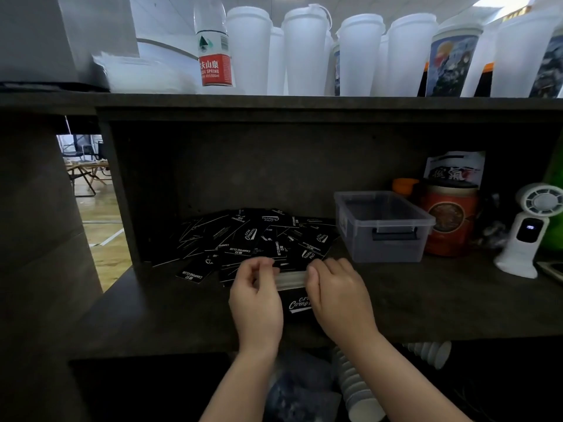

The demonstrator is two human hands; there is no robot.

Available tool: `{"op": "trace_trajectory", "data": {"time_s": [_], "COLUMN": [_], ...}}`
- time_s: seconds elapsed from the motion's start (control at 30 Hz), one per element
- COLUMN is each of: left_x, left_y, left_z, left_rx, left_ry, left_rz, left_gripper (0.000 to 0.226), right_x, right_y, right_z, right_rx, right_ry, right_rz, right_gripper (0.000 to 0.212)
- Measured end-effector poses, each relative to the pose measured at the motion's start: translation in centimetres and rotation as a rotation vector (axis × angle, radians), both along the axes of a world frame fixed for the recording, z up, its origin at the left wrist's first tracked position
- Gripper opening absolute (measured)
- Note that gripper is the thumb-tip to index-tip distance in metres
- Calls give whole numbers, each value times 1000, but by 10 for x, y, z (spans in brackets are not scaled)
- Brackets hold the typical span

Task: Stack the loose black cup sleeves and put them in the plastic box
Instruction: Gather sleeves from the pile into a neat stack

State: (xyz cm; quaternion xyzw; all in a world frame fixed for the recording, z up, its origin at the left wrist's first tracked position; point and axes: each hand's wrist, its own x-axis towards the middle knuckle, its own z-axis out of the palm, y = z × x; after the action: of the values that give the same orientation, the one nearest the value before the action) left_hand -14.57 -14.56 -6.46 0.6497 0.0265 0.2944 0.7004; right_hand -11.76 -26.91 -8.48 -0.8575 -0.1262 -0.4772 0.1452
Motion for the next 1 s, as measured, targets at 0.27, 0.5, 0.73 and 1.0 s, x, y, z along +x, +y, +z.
{"op": "trace_trajectory", "data": {"time_s": [0.27,0.5,0.73,1.0], "left_x": [11,85,129,104], "left_y": [16,71,73,87], "left_z": [7,36,-1,17], "left_rx": [94,585,1018,416], "left_ry": [212,316,547,152], "left_rz": [-191,34,246,36], "left_gripper": [25,35,86,24], "right_x": [-2,4,4,-2], "right_y": [2,2,2,1], "right_z": [2,0,-1,0], "right_rx": [31,38,38,81], "right_ry": [-16,-3,19,75], "right_rz": [31,3,12,57], "right_gripper": [38,39,39,36]}}
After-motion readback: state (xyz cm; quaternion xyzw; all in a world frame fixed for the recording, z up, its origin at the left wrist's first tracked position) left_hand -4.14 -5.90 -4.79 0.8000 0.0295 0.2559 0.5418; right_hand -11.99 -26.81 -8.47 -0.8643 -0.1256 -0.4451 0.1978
